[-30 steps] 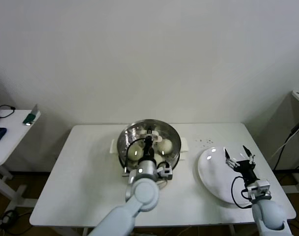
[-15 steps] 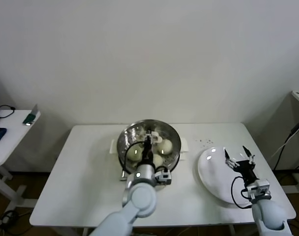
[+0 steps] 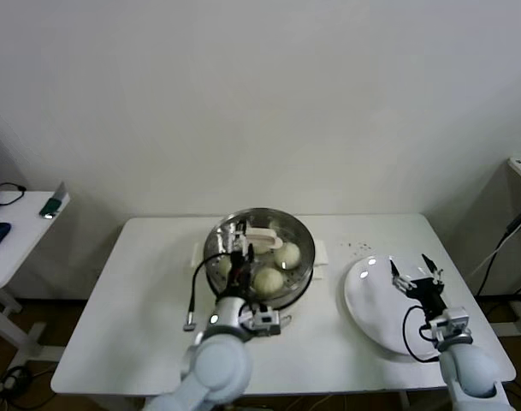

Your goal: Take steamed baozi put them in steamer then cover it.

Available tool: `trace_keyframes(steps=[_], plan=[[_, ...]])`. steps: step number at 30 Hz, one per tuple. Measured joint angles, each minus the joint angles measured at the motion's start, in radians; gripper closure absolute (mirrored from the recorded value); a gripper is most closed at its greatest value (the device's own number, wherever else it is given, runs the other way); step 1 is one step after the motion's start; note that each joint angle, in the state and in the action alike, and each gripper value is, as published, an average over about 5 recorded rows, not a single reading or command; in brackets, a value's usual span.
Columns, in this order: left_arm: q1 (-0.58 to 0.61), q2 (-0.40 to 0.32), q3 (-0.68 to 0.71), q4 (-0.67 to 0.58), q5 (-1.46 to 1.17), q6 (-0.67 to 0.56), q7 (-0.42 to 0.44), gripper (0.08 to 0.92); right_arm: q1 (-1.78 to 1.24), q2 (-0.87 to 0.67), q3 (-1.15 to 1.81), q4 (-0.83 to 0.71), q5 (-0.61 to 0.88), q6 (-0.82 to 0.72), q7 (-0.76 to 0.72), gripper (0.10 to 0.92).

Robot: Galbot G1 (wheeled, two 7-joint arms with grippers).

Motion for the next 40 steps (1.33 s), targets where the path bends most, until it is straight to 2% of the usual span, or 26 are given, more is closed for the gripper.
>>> trace_keyframes(steps=[6, 13, 18, 24, 30, 35, 40], plan=[[0.088, 0.061, -0.088, -0.082, -0.150, 0.000, -0.107, 0.177, -0.001, -0.006, -0.006, 0.008, 0.000, -0.007, -0.004, 0.203], [0.223, 0.080, -0.302, -0.137, -0.503, -0.012, -0.284, 0.177, -0.010, -0.011, -0.013, 0.018, 0.000, -0.004, -0.013, 0.203], [0.319, 0.059, -0.488, -0.145, -0.782, -0.129, -0.347, 0.177, -0.019, -0.010, -0.017, 0.026, 0.003, 0.000, -0.017, 0.203], [0.405, 0.001, -0.670, -0.082, -1.066, -0.404, -0.366, 0.177, -0.039, -0.008, -0.024, 0.045, 0.017, 0.009, -0.024, 0.203], [0.455, -0.052, -0.768, 0.042, -1.215, -0.640, -0.358, 0.177, -0.059, -0.004, -0.036, 0.062, 0.032, 0.025, -0.030, 0.203], [0.468, -0.073, -0.815, 0.130, -1.275, -0.757, -0.346, 0.177, -0.063, -0.005, -0.040, 0.074, 0.050, 0.040, -0.031, 0.203], [0.476, -0.085, -0.845, 0.170, -1.303, -0.814, -0.337, 0.177, -0.066, -0.011, -0.041, 0.076, 0.064, 0.048, -0.033, 0.203]])
